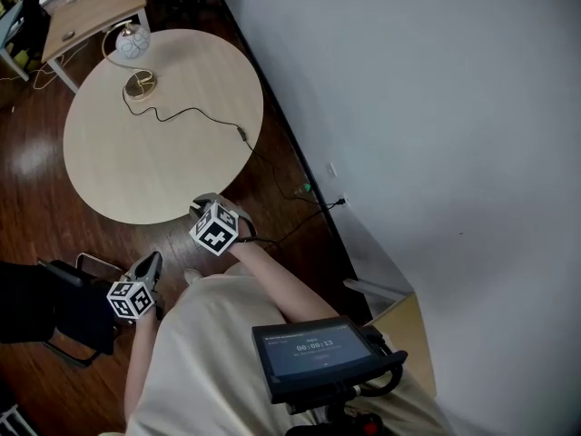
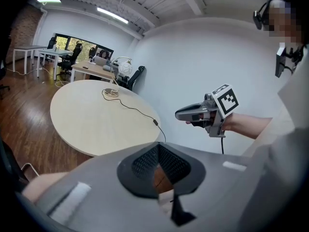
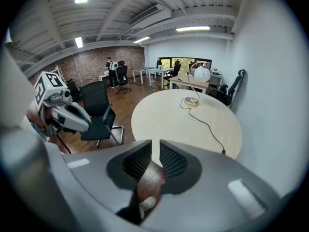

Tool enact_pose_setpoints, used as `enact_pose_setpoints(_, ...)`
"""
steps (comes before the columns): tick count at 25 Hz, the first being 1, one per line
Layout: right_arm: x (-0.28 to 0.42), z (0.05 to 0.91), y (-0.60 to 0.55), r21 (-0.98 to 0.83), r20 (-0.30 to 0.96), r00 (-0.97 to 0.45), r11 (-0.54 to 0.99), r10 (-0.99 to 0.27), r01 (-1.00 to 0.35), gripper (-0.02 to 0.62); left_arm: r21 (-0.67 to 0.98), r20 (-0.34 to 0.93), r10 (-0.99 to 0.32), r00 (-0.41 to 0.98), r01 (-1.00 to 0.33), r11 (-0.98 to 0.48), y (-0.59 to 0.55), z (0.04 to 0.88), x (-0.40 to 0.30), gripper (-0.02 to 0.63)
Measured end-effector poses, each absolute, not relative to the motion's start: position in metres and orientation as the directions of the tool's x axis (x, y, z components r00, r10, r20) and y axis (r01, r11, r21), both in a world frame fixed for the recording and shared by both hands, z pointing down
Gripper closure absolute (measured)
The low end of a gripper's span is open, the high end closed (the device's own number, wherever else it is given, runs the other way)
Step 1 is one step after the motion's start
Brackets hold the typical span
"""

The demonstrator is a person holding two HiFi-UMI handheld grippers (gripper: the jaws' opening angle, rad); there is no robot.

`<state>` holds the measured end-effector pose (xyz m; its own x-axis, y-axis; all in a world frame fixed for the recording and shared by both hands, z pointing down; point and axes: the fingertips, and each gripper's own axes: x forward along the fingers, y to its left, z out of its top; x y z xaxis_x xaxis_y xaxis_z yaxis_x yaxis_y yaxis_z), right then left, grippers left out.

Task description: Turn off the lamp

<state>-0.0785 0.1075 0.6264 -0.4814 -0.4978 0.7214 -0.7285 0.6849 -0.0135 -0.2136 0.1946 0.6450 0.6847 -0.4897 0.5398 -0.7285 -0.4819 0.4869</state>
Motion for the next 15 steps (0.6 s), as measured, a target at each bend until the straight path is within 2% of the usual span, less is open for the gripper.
enact_pose_setpoints(7,-0.040,0.647,0.136,-0.130,0.731,-0.462,0.562,-0.502,-0.817,0.548,0.527,0.524,-0.444,0.727,-0.686,-0.501,0.192,0.658,-0.216,0.601)
enact_pose_setpoints(15,-0.002,0.673,0.178,-0.165,0.767,-0.400,0.448,-0.501,-0.879,0.554,0.555,0.528,-0.428,0.734,-0.679,-0.481,0.201,0.659,-0.225,0.601)
